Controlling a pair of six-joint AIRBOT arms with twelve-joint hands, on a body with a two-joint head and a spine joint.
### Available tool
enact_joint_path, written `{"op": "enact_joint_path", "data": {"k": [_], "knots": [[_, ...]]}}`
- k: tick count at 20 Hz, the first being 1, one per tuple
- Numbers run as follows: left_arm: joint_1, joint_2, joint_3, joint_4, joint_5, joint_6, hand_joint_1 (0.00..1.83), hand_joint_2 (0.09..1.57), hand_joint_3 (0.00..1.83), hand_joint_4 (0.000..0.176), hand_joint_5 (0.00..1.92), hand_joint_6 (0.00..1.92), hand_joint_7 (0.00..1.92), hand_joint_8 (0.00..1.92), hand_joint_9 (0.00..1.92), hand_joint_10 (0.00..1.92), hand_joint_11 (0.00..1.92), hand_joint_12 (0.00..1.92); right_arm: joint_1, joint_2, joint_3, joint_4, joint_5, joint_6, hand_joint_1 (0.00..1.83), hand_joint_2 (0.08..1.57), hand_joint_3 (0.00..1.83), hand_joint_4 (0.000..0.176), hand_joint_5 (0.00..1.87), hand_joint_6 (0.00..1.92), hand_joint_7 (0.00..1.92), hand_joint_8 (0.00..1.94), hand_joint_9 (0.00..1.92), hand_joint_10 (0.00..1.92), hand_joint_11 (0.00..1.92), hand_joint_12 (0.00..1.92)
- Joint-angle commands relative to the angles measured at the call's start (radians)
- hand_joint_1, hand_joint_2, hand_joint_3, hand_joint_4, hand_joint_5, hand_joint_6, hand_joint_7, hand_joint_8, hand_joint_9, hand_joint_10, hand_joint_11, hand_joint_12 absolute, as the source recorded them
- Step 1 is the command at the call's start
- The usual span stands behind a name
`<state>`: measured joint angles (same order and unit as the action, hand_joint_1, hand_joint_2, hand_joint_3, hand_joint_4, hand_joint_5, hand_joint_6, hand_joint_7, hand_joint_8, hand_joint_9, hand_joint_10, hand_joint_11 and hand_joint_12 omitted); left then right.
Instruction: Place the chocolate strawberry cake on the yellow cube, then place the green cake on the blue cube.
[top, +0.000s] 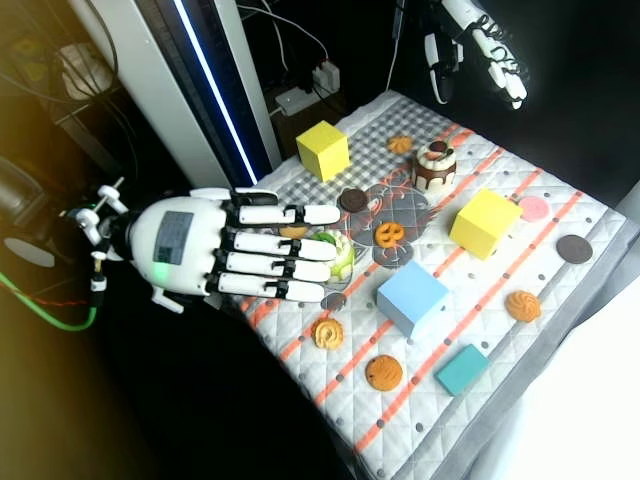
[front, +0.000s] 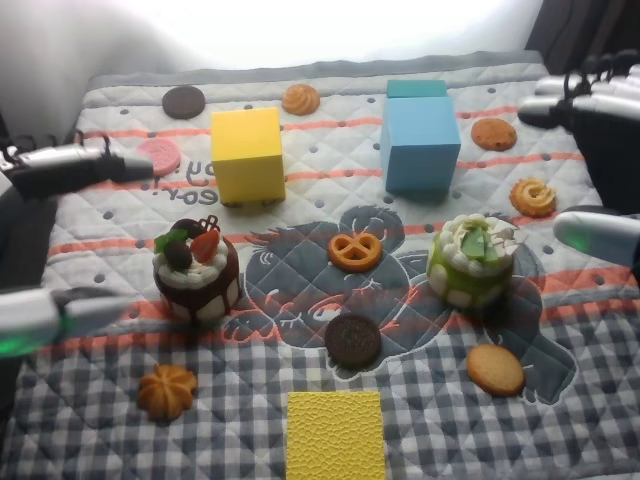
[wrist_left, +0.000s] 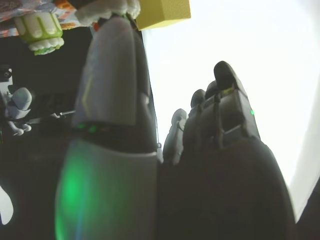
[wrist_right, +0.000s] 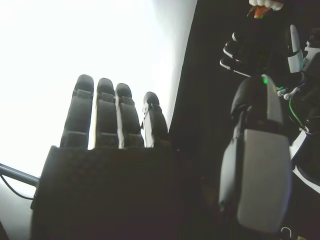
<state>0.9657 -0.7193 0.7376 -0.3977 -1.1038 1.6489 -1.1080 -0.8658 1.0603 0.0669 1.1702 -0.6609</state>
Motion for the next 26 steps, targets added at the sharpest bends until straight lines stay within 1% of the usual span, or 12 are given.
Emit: {"op": "enact_joint_path", "data": {"k": [1,5,8,9,10,11,16,18,19,20,23,26], "knots": [[-0.013,0.002,0.003,0.017,-0.121,-0.004,0.37,1.04,0.0,0.062,0.53,0.0,0.36,0.0,0.31,0.01,0.0,0.86,0.007,-0.001,0.003,0.018,0.124,0.001,0.38,1.17,0.0,0.025,0.35,0.0,0.34,0.0,0.32,0.0,0.17,0.4],[-0.062,-0.041,0.039,0.017,-0.106,-0.003,0.52,0.99,0.0,0.069,0.46,0.0,0.31,0.0,0.27,0.0,0.0,0.79,0.003,-0.002,0.003,0.018,0.124,0.001,0.4,1.2,0.0,0.025,0.32,0.0,0.33,0.0,0.3,0.0,0.22,0.25],[-0.135,-0.095,0.09,0.018,-0.028,-0.003,0.64,0.86,0.0,0.095,0.38,0.01,0.28,0.0,0.22,0.01,0.0,0.54,0.003,-0.003,0.005,0.018,0.126,0.001,0.43,1.19,0.0,0.024,0.33,0.0,0.33,0.0,0.32,0.0,0.24,0.25],[-0.149,-0.109,0.106,0.018,-0.001,-0.003,0.68,0.85,0.0,0.033,0.43,0.01,0.29,0.0,0.24,0.01,0.0,0.66,0.003,-0.003,0.005,0.018,0.127,0.001,0.43,1.19,0.0,0.031,0.33,0.0,0.34,0.0,0.33,0.01,0.26,0.25],[-0.157,-0.117,0.116,0.017,0.015,-0.003,0.77,0.82,0.0,0.004,0.45,0.01,0.31,0.0,0.27,0.01,0.0,0.77,0.003,-0.003,0.006,0.018,0.129,0.001,0.43,1.2,0.0,0.035,0.33,0.0,0.34,0.0,0.33,0.01,0.26,0.25],[-0.163,-0.121,0.125,0.017,0.037,-0.003,0.8,0.81,0.0,0.005,0.44,0.0,0.31,0.0,0.27,0.01,0.0,0.78,0.003,-0.002,0.006,0.018,0.13,0.001,0.44,1.2,0.0,0.038,0.33,0.0,0.34,0.0,0.33,0.01,0.26,0.25],[-0.191,-0.136,0.168,0.01,0.125,-0.003,0.8,0.8,0.0,0.05,0.45,0.0,0.42,0.0,0.39,0.01,0.0,1.01,0.003,-0.002,0.006,0.019,0.13,0.001,0.44,1.18,0.0,0.046,0.34,0.0,0.34,0.0,0.33,0.0,0.25,0.24],[-0.207,-0.15,0.181,0.01,0.152,0.006,0.81,0.8,0.0,0.091,0.43,0.0,0.44,0.0,0.41,0.01,0.0,1.08,0.003,-0.002,0.006,0.02,0.13,0.001,0.46,1.18,0.0,0.041,0.35,0.01,0.35,0.0,0.34,0.01,0.26,0.24],[-0.218,-0.159,0.184,0.005,0.173,0.038,0.81,0.8,0.0,0.133,0.39,0.0,0.44,0.0,0.42,0.01,0.0,1.13,0.003,-0.002,0.007,0.02,0.13,0.001,0.45,1.19,0.0,0.045,0.35,0.0,0.36,0.0,0.34,0.01,0.26,0.23],[-0.225,-0.164,0.185,0.002,0.185,0.059,0.79,0.82,0.01,0.154,0.38,0.0,0.43,0.0,0.41,0.0,0.0,1.12,0.003,-0.002,0.007,0.02,0.13,0.001,0.43,1.18,0.0,0.053,0.35,0.0,0.36,0.0,0.35,0.01,0.28,0.23],[-0.23,-0.172,0.193,-0.006,0.21,0.071,0.74,0.85,0.01,0.099,0.51,0.01,0.45,0.0,0.39,0.0,0.0,0.99,0.003,-0.002,0.007,0.021,0.131,0.001,0.43,1.19,0.0,0.056,0.36,0.0,0.36,0.0,0.35,0.01,0.29,0.23],[-0.23,-0.174,0.205,-0.014,0.245,0.071,0.76,0.88,0.0,0.125,0.51,0.0,0.53,0.01,0.48,0.02,0.0,1.18,0.003,-0.002,0.007,0.022,0.132,0.001,0.46,1.18,0.0,0.038,0.36,0.0,0.37,0.0,0.33,0.0,0.26,0.21]]}}
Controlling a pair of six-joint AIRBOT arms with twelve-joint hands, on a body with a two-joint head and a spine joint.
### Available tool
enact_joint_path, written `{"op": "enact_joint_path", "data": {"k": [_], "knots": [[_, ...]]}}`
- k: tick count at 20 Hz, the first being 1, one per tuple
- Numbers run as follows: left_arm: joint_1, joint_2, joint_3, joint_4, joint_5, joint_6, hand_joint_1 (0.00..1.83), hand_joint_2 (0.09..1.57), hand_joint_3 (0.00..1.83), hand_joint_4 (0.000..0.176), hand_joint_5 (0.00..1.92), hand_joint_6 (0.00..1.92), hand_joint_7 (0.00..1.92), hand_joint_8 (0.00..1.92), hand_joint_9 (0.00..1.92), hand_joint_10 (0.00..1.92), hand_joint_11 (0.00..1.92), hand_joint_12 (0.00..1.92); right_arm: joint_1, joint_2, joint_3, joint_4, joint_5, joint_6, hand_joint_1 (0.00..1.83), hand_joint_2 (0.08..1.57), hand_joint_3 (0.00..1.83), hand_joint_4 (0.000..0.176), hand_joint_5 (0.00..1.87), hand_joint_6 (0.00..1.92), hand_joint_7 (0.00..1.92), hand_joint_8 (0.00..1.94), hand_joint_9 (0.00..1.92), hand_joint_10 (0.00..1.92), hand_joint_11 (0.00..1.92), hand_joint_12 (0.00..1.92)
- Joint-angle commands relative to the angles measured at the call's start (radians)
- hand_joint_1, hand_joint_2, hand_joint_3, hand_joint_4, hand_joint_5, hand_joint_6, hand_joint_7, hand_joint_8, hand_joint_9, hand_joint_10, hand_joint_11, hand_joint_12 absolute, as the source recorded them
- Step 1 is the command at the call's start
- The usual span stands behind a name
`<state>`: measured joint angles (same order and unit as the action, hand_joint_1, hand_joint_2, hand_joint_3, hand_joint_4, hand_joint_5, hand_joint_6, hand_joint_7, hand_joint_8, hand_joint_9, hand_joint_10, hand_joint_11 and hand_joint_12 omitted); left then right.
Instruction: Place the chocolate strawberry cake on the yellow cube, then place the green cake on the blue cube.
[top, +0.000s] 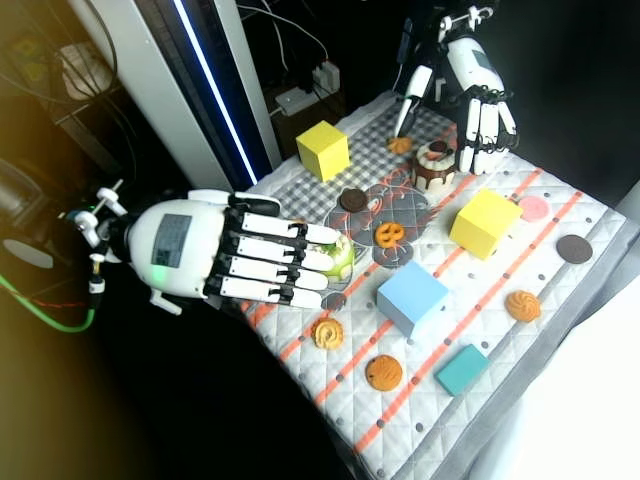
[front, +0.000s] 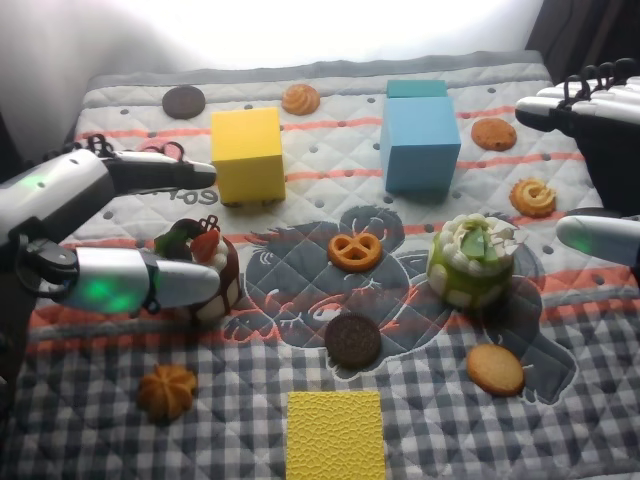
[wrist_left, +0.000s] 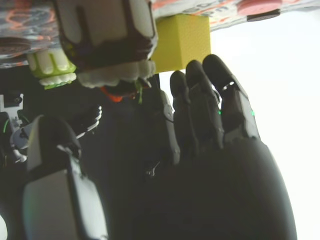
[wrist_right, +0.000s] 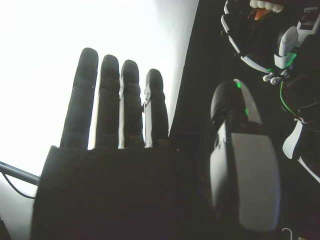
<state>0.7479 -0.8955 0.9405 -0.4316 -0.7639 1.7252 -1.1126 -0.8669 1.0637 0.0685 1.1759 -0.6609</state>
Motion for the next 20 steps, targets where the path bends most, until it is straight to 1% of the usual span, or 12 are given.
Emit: {"op": "enact_joint_path", "data": {"k": [1,2,8,11,12,13,14,15,16,17,18,20], "knots": [[-0.013,-0.002,0.006,0.02,-0.085,-0.005,0.76,0.89,0.0,0.117,0.53,0.01,0.55,0.01,0.51,0.03,0.01,1.21,0.008,-0.001,0.004,0.02,0.126,0.001,0.46,1.18,0.0,0.05,0.36,0.0,0.36,0.0,0.32,0.0,0.26,0.21],[-0.013,-0.007,0.01,0.019,-0.079,-0.005,0.78,0.9,0.0,0.122,0.54,0.01,0.59,0.02,0.56,0.05,0.05,1.23,0.008,-0.001,0.004,0.021,0.127,0.001,0.47,1.18,0.0,0.043,0.36,0.0,0.37,0.0,0.33,0.0,0.27,0.21],[-0.025,-0.016,0.016,0.007,-0.032,0.053,0.87,0.87,0.0,0.139,0.55,0.0,0.67,0.01,0.64,0.04,0.11,1.3,0.007,-0.001,0.004,0.024,0.131,0.001,0.51,1.19,0.0,0.058,0.38,0.0,0.38,0.0,0.36,0.01,0.3,0.22],[-0.028,-0.019,0.018,-0.003,-0.022,0.073,0.99,0.88,0.0,0.127,0.6,0.01,0.76,0.03,0.72,0.06,0.14,1.3,0.007,-0.001,0.004,0.025,0.131,0.002,0.53,1.2,0.0,0.06,0.38,0.0,0.38,0.0,0.36,0.01,0.29,0.23],[-0.029,-0.021,0.02,-0.008,-0.022,0.074,1.02,0.91,0.0,0.125,0.61,0.01,0.79,0.03,0.74,0.07,0.17,1.3,0.007,-0.001,0.004,0.025,0.131,0.002,0.49,1.2,0.0,0.069,0.37,0.0,0.38,0.0,0.38,0.01,0.31,0.24],[-0.03,-0.024,0.022,-0.012,-0.025,0.074,1.07,0.94,0.0,0.09,0.7,0.01,0.86,0.04,0.8,0.12,0.26,1.29,0.007,-0.002,0.004,0.026,0.133,0.002,0.48,1.2,0.0,0.064,0.37,0.0,0.38,0.0,0.38,0.01,0.31,0.24],[-0.032,-0.028,0.024,-0.019,-0.032,0.074,1.1,0.98,0.0,0.035,0.8,0.01,0.93,0.05,0.83,0.17,0.32,1.29,0.007,-0.002,0.003,0.027,0.133,0.002,0.48,1.2,0.0,0.055,0.37,0.0,0.38,0.0,0.38,0.01,0.31,0.24],[-0.032,-0.036,0.028,-0.028,-0.042,0.074,1.12,0.98,0.0,0.0,0.88,0.01,0.97,0.04,0.86,0.21,0.36,1.26,0.006,-0.002,0.003,0.028,0.135,0.002,0.47,1.2,0.0,0.054,0.37,0.0,0.39,0.0,0.39,0.01,0.32,0.25],[-0.033,-0.042,0.029,-0.037,-0.056,0.074,1.16,1.02,0.02,0.0,1.11,0.52,1.07,0.06,0.89,0.35,0.35,1.36,0.004,-0.002,0.002,0.03,0.137,0.003,0.46,1.2,0.0,0.064,0.37,0.0,0.39,0.0,0.4,0.01,0.33,0.25],[-0.034,-0.048,0.029,-0.045,-0.073,0.074,1.24,1.07,0.0,0.0,1.16,0.47,1.0,0.96,0.8,0.72,0.28,1.47,0.001,-0.002,0.001,0.033,0.142,0.004,0.48,1.21,0.0,0.057,0.38,0.0,0.39,0.0,0.39,0.01,0.31,0.25],[-0.034,-0.053,0.029,-0.053,-0.088,0.074,1.26,1.08,0.0,0.0,1.25,0.32,0.94,1.2,0.72,0.99,0.23,1.58,-0.002,-0.002,0.001,0.037,0.147,0.006,0.46,1.2,0.0,0.068,0.38,0.0,0.4,0.0,0.4,0.01,0.32,0.25],[-0.038,-0.057,0.025,-0.065,-0.124,0.07,1.27,1.08,0.0,0.0,1.3,0.19,0.94,1.26,0.64,1.24,0.2,1.71,-0.008,-0.002,0.001,0.043,0.155,0.008,0.5,1.2,0.0,0.061,0.37,0.0,0.39,0.0,0.38,0.0,0.3,0.24]]}}
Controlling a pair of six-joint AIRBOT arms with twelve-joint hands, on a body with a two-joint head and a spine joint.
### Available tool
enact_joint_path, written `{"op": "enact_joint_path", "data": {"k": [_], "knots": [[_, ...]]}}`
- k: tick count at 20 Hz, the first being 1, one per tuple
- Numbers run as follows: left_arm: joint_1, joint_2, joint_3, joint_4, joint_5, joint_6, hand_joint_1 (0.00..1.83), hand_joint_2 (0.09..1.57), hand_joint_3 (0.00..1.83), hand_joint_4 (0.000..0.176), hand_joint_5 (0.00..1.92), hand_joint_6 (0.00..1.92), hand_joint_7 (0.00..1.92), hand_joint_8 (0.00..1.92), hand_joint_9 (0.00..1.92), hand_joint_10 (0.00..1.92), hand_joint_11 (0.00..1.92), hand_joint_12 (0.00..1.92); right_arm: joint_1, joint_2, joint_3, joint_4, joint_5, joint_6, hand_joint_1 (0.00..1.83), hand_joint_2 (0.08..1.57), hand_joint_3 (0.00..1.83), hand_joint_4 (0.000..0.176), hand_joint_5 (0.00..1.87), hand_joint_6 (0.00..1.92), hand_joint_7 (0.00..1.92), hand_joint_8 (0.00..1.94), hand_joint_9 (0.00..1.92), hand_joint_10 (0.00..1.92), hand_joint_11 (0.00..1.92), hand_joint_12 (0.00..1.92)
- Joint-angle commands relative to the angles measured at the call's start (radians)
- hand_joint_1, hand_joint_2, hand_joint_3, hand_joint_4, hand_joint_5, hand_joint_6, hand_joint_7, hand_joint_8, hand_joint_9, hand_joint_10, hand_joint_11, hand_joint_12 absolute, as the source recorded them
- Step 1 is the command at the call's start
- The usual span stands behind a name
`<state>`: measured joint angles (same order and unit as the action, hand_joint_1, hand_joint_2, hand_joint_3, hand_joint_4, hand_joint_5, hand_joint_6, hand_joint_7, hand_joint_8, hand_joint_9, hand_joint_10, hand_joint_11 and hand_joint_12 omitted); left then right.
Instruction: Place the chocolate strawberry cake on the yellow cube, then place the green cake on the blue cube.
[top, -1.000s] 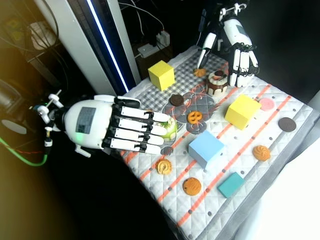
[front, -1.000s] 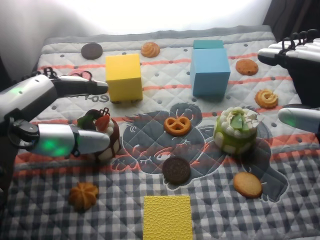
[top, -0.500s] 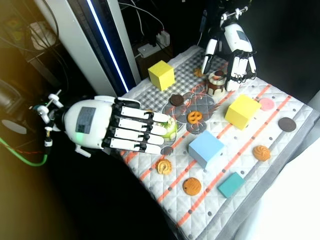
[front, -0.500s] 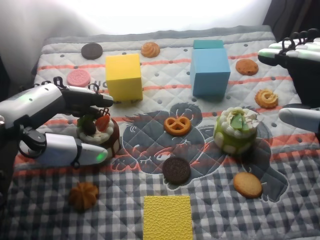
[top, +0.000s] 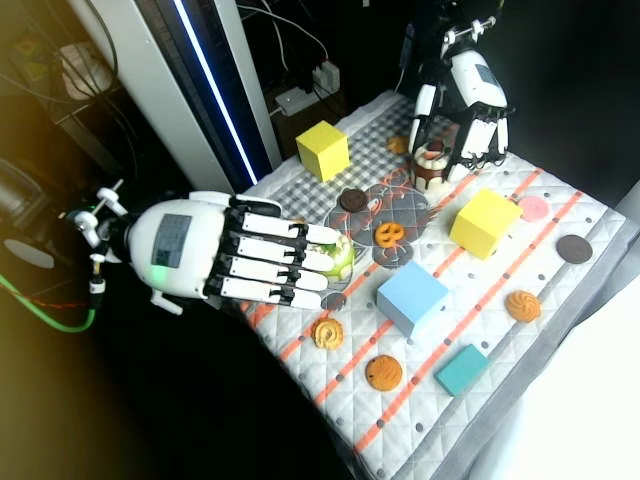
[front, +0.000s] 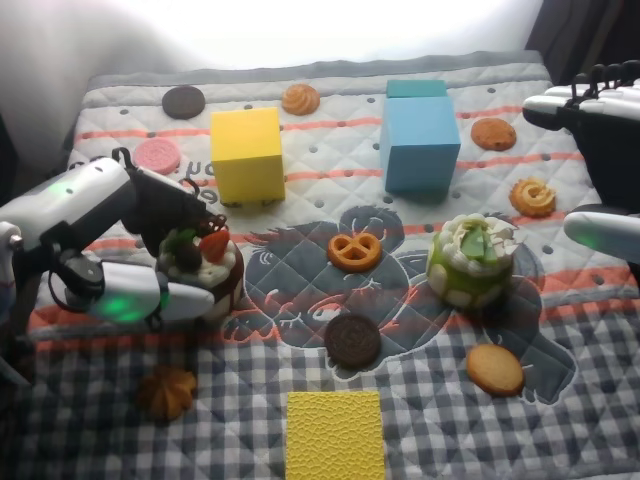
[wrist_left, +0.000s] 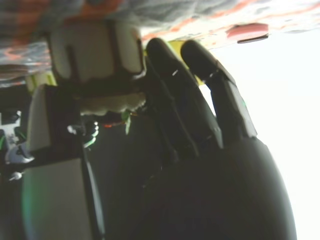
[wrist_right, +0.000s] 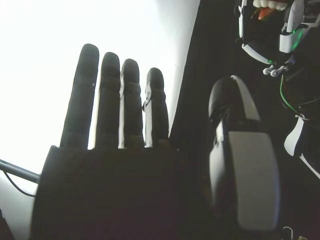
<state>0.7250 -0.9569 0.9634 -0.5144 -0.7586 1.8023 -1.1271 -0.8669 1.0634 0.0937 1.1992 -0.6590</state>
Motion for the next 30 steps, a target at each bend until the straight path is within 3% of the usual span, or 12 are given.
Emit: {"op": "enact_joint_path", "data": {"k": [1,3,4,5,8,9,11,13,16,21,23,30], "knots": [[-0.016,0.007,-0.002,0.019,-0.152,-0.019,1.28,1.08,0.0,0.0,1.29,0.17,0.97,1.25,0.65,1.3,0.22,1.8,0.006,-0.002,0.002,0.018,0.132,0.006,0.51,1.2,0.0,0.055,0.37,0.0,0.38,0.0,0.36,0.0,0.29,0.23],[-0.019,0.024,-0.012,0.05,-0.216,-0.093,1.28,1.08,0.0,0.0,1.21,0.31,1.0,1.23,0.76,1.56,0.54,1.92,0.004,-0.002,0.001,0.019,0.134,0.006,0.51,1.21,0.0,0.057,0.36,0.0,0.38,0.0,0.37,0.0,0.3,0.23],[-0.02,0.031,-0.014,0.061,-0.237,-0.119,1.28,1.08,0.0,0.0,1.21,0.31,1.0,1.23,0.76,1.56,0.54,1.92,0.004,-0.002,0.002,0.021,0.134,0.006,0.51,1.21,0.0,0.057,0.36,0.0,0.38,0.0,0.37,0.0,0.3,0.23],[-0.024,0.038,-0.015,0.074,-0.259,-0.145,1.28,1.07,0.0,0.0,1.23,0.33,1.02,1.17,0.75,1.45,0.54,1.87,0.003,-0.002,0.002,0.022,0.134,0.006,0.53,1.21,0.0,0.047,0.37,0.0,0.39,0.0,0.36,0.0,0.29,0.23],[-0.075,0.046,-0.008,0.104,-0.289,-0.164,1.25,1.05,0.0,0.0,1.18,0.56,1.07,0.94,0.85,0.97,0.57,1.52,0.003,-0.003,0.002,0.024,0.136,0.006,0.5,1.2,0.0,0.062,0.37,0.0,0.39,0.0,0.37,0.0,0.3,0.22],[-0.115,0.035,0.015,0.105,-0.274,-0.164,1.25,1.05,0.0,0.02,1.14,0.66,1.09,0.87,0.92,0.79,0.59,1.44,0.003,-0.005,0.004,0.024,0.137,0.006,0.52,1.19,0.0,0.04,0.38,0.01,0.39,0.0,0.38,0.0,0.3,0.21],[-0.177,0.0,0.063,0.1,-0.23,-0.164,1.25,1.05,0.0,0.028,1.16,0.66,1.11,0.82,0.94,0.72,0.58,1.35,0.003,-0.007,0.006,0.024,0.137,0.006,0.5,1.2,0.0,0.035,0.38,0.0,0.39,0.0,0.38,0.0,0.31,0.21],[-0.24,-0.04,0.123,0.096,-0.156,-0.164,1.26,1.05,0.0,0.0,1.19,0.53,1.1,0.91,0.95,0.74,0.57,1.42,0.003,-0.011,0.009,0.024,0.139,0.006,0.51,1.2,0.0,0.021,0.38,0.0,0.39,0.0,0.38,0.0,0.3,0.2],[-0.32,-0.094,0.197,0.105,-0.079,-0.158,1.26,1.04,0.0,0.0,1.24,0.42,1.09,0.94,0.91,0.86,0.59,1.49,0.004,-0.015,0.015,0.024,0.144,0.006,0.53,1.19,0.0,0.015,0.39,0.0,0.39,0.0,0.37,0.0,0.29,0.2],[-0.348,-0.109,0.228,0.092,-0.029,-0.109,1.27,1.03,0.0,0.0,1.27,0.36,1.12,0.89,0.94,0.83,0.64,1.46,0.006,-0.019,0.019,0.023,0.147,0.006,0.52,1.18,0.0,0.025,0.39,0.0,0.39,0.01,0.35,0.0,0.27,0.19],[-0.35,-0.112,0.239,0.083,-0.009,-0.097,1.28,1.03,0.0,0.0,1.29,0.27,1.13,0.91,0.96,0.9,0.62,1.51,0.006,-0.021,0.02,0.023,0.147,0.006,0.47,1.18,0.0,0.063,0.38,0.0,0.39,0.0,0.35,0.0,0.26,0.19],[-0.361,-0.135,0.281,0.074,0.024,-0.091,1.27,1.02,0.0,0.0,1.38,0.1,1.14,0.89,0.95,0.88,0.58,1.45,0.006,-0.024,0.023,0.023,0.15,0.006,0.46,1.18,0.0,0.07,0.39,0.0,0.41,0.0,0.39,0.01,0.33,0.22]]}}
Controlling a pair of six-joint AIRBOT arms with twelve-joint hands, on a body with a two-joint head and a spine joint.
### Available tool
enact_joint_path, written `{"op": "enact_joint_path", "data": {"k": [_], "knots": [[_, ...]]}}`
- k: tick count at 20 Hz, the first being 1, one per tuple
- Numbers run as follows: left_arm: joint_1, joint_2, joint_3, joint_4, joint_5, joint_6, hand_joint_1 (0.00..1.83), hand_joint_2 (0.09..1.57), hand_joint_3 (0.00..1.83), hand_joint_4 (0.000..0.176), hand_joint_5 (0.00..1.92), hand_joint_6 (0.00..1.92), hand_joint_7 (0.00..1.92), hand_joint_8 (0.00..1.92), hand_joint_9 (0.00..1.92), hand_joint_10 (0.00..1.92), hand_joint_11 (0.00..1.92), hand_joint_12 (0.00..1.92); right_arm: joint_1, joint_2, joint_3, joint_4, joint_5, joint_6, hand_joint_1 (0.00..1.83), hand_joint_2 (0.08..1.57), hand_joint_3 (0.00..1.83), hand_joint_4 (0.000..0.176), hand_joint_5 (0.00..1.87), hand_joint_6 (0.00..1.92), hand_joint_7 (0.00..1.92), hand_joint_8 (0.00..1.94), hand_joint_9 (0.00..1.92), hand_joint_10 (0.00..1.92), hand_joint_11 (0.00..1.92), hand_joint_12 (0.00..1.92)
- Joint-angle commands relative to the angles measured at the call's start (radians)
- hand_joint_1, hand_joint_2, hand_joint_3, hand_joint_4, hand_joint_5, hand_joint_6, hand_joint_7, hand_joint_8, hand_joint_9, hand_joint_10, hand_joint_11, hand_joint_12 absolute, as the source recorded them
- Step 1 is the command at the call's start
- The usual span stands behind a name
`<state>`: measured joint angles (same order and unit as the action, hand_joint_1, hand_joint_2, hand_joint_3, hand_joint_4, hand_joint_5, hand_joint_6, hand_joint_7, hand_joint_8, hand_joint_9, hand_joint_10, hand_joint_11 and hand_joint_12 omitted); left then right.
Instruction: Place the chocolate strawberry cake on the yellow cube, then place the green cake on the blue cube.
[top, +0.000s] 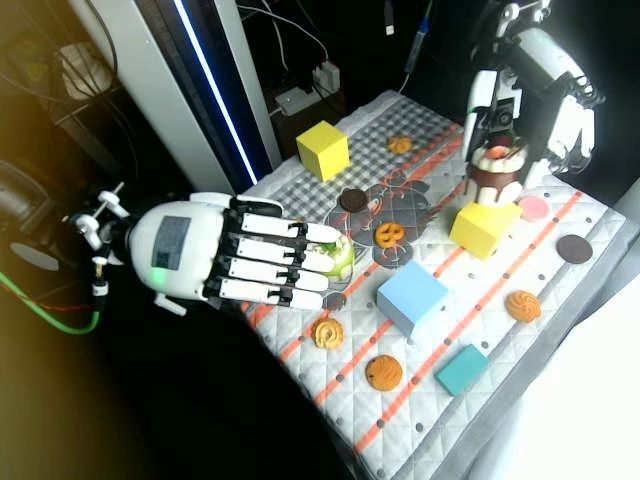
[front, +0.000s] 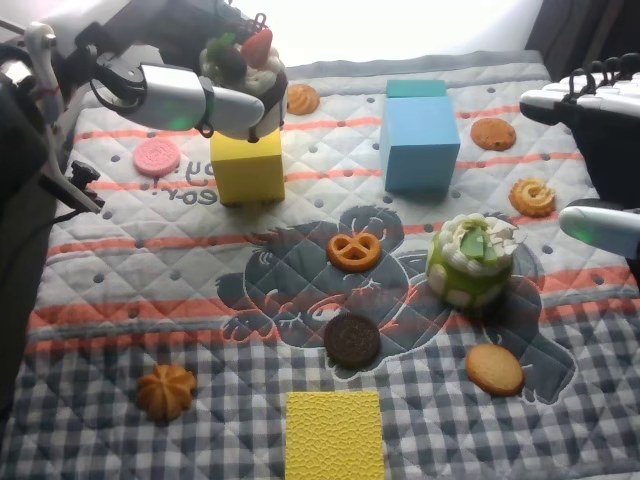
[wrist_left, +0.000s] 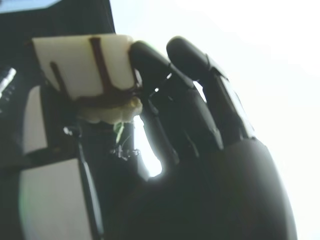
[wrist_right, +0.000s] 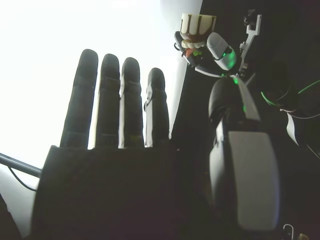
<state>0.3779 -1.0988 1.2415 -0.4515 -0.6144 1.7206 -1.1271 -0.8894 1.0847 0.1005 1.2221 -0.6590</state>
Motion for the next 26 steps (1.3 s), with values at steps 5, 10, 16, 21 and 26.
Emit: {"op": "enact_joint_path", "data": {"k": [5,10,16,21,26], "knots": [[-0.021,-0.003,0.029,0.005,-0.094,-0.008,1.29,1.03,0.0,0.0,1.4,0.03,1.13,0.96,0.96,0.94,0.51,1.49,0.006,-0.005,0.004,0.017,0.131,0.006,0.5,1.18,0.0,0.071,0.39,0.0,0.4,0.0,0.38,0.0,0.3,0.2],[-0.019,-0.015,0.053,-0.026,-0.077,-0.006,1.28,1.01,0.0,0.0,1.4,0.03,1.19,0.82,0.93,0.85,0.51,1.44,0.006,-0.006,0.005,0.017,0.133,0.008,0.5,1.19,0.0,0.072,0.38,0.0,0.38,0.0,0.35,0.0,0.28,0.19],[-0.009,-0.028,0.065,-0.051,-0.084,-0.006,1.28,1.03,0.0,0.0,1.19,0.46,1.21,0.75,1.0,0.67,0.57,1.31,0.006,-0.008,0.006,0.017,0.135,0.009,0.5,1.19,0.0,0.073,0.39,0.0,0.38,0.0,0.39,0.01,0.33,0.21],[0.009,-0.04,0.081,-0.082,-0.08,-0.006,1.29,1.04,0.0,0.0,1.11,0.55,1.2,0.81,0.92,0.81,0.49,1.44,0.006,-0.011,0.007,0.017,0.14,0.01,0.51,1.19,0.0,0.08,0.4,0.0,0.39,0.0,0.39,0.0,0.31,0.19],[0.03,-0.042,0.083,-0.104,-0.08,-0.006,1.09,0.93,0.0,0.0,0.86,0.0,1.02,0.03,0.91,0.2,0.27,1.33,0.006,-0.012,0.007,0.017,0.149,0.013,0.47,1.18,0.0,0.116,0.38,0.0,0.38,0.0,0.37,0.0,0.3,0.18]]}}
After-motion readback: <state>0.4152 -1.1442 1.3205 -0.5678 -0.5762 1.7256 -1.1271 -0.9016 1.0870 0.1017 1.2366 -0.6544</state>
